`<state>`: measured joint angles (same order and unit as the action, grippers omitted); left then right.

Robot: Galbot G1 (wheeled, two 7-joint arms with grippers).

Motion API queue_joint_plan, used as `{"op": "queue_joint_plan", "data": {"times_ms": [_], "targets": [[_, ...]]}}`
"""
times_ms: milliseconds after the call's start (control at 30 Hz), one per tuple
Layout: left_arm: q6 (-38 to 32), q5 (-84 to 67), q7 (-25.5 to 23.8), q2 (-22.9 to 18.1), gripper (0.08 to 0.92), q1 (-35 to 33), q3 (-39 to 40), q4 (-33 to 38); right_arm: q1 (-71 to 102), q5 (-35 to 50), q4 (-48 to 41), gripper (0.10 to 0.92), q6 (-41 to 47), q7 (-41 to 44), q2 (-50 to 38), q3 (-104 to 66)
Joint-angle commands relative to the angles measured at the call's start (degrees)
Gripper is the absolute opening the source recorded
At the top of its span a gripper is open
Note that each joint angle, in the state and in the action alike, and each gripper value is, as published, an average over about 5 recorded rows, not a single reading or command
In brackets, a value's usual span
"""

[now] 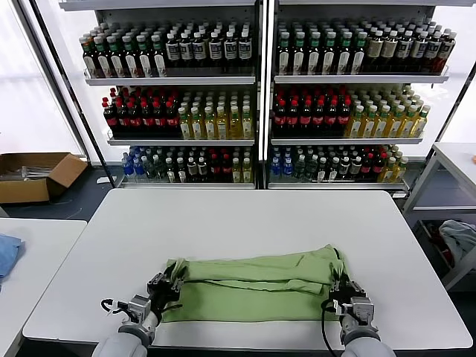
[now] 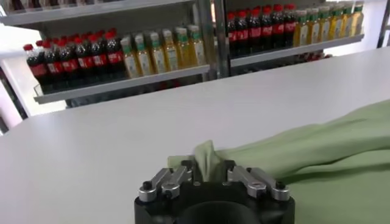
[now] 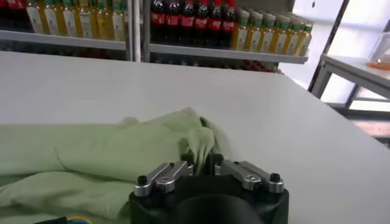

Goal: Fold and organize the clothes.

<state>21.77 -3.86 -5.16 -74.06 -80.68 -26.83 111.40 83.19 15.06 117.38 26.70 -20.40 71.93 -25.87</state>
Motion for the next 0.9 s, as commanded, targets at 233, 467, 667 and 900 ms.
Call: {"op": "queue_joint_plan", "data": {"times_ms": [233,467,667,900], "targets": [[4.46,-2.64,5.95,-4.13,0.645,-2.89,-3.93,6.58,1.88,1.40,13.66,0.595,-2.49,-1.95,-0.60,-2.88],[6.49,-6.96,7.42,-8.01,0.809,-1.50,-4.03,3.60,1.09,2.38,13.52,0.778,-2.48,-2.63,-1.74,-2.75],[7.37,-8.60,7.70,-9.51,0.822,-1.19,-3.96,2.69,1.76,2.30,13.45,0.822,-2.96,-2.65,-1.64,-1.92],[7.35,-8.50,7.28,-9.67,0.823,-2.01,-3.78,1.97,2.16,2.15,13.14,0.823,-3.27,-2.73,-1.66,-1.05]]}}
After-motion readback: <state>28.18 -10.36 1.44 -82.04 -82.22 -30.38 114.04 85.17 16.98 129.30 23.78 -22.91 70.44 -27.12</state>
